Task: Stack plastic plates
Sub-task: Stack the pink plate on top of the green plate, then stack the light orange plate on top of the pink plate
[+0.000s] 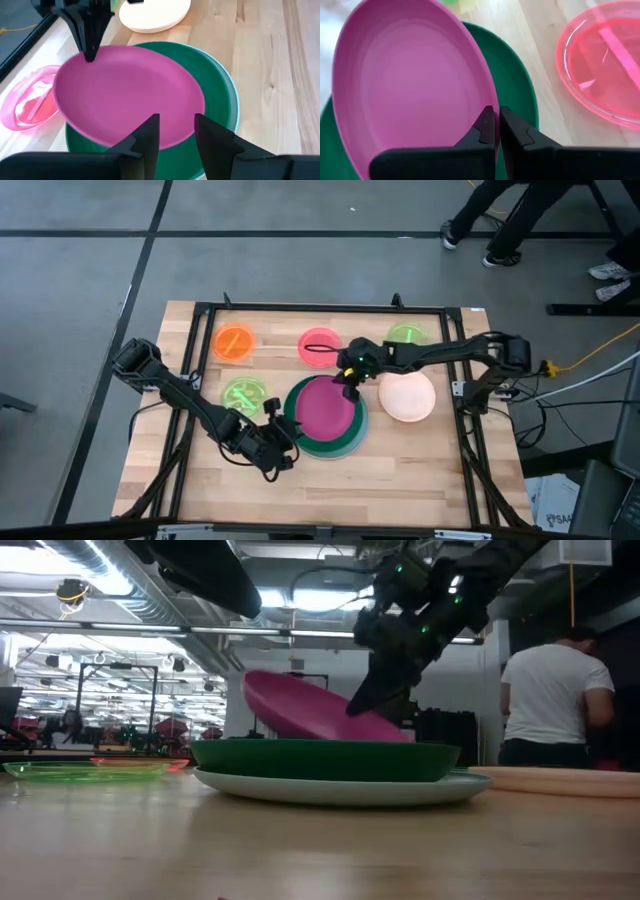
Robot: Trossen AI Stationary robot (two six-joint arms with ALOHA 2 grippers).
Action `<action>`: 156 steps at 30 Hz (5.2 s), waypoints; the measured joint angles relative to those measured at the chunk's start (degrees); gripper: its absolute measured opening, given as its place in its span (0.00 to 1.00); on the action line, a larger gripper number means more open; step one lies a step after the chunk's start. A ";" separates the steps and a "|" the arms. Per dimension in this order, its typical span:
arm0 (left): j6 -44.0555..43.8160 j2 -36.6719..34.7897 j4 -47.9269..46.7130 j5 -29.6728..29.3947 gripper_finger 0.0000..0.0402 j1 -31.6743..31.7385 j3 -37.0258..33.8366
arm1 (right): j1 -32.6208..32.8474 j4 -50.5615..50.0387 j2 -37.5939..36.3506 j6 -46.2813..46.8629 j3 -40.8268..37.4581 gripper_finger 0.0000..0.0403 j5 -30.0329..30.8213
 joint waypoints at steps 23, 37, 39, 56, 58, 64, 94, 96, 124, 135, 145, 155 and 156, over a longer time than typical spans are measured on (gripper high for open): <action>1.61 0.00 2.19 -1.72 0.29 0.11 0.00 | -0.24 0.08 0.89 -3.61 0.37 0.30 0.12; 2.67 0.31 7.63 -4.63 0.29 -0.37 -0.85 | 2.31 -19.79 -17.08 -6.00 1.57 0.33 7.42; 3.28 0.60 8.65 -4.68 0.29 -0.39 -0.85 | 4.58 -23.69 -18.49 -5.96 1.59 0.33 8.55; 4.79 2.58 11.80 -8.76 0.29 1.29 -0.94 | 28.56 -41.09 -19.88 9.59 -3.36 0.33 27.07; 4.73 2.58 12.93 -6.21 0.29 1.65 -0.94 | 29.79 -41.07 -19.88 11.00 -5.09 0.33 27.30; 9.09 3.30 18.73 -3.91 0.29 2.40 -0.92 | 31.80 -40.92 -19.88 15.63 -10.44 0.33 27.54; 27.12 12.85 43.95 8.76 0.29 7.21 -3.52 | 31.69 -43.47 -19.86 15.21 -13.01 0.33 36.05; 27.08 12.85 45.05 9.04 0.29 7.54 -4.48 | 31.67 -43.23 -19.86 15.19 -13.74 0.33 36.05; 26.05 12.83 45.59 9.15 0.29 7.80 -5.44 | 31.65 -25.29 -19.86 18.12 -24.63 0.31 26.16; 25.54 12.83 45.68 9.14 0.29 7.78 -5.44 | 31.65 -25.21 -19.86 16.28 -25.46 0.04 26.70; 25.37 12.81 45.72 9.14 0.29 7.78 -5.42 | 31.65 -25.37 -19.99 13.80 -25.53 0.01 27.15; 25.28 12.79 45.72 9.14 0.29 7.78 -5.44 | 31.65 -27.12 -19.99 13.42 -23.50 0.01 26.98; 25.28 12.79 45.72 9.14 0.29 7.78 -5.42 | 31.65 -27.58 -19.99 13.20 -22.75 0.01 27.00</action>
